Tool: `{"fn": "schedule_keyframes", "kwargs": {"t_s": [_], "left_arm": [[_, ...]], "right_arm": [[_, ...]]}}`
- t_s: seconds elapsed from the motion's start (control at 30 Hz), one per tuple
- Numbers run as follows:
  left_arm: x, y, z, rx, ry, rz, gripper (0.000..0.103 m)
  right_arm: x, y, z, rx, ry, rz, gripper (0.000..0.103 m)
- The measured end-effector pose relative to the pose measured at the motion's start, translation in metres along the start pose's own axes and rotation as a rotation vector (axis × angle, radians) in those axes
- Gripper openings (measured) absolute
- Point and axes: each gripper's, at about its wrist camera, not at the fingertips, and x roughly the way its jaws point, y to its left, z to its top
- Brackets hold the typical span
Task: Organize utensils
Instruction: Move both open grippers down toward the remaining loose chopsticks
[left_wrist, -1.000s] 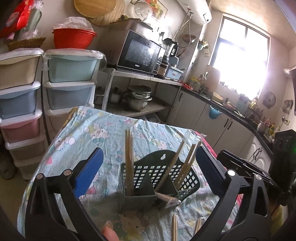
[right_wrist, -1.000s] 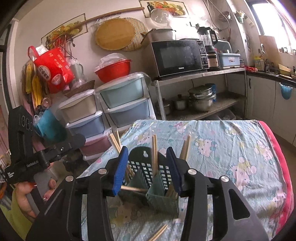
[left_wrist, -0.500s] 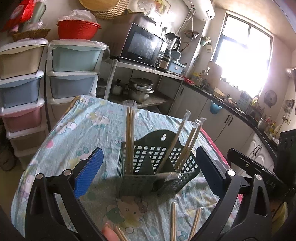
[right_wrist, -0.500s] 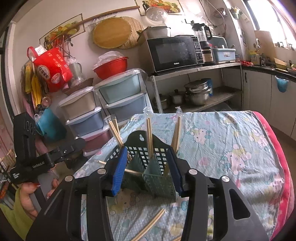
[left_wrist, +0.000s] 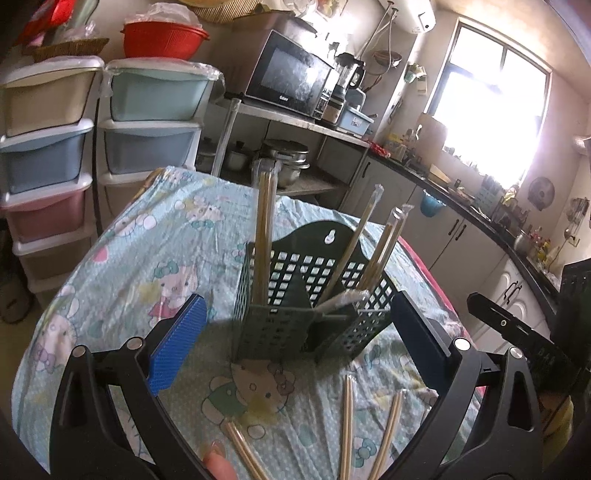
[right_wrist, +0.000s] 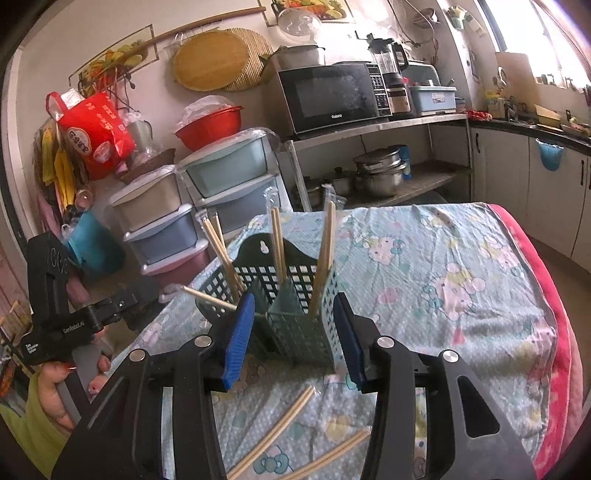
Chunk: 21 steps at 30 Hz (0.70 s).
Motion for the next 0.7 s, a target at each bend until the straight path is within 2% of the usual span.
{"fn": "schedule_keyframes", "kwargs": {"t_s": [0.47,0.7], "left_arm": [[0.002,0.009,-0.019,-0.002,0.033,0.034,0.092],[0.010,0.013,-0.034,0.001,0.082,0.044,0.092]], "right_arm": [[0.002,-0.014,-0.034,0.031,0.073,-0.037,0.043],[0.010,-0.021,-0.052,0.045,0.127,-0.050,0.043]]}}
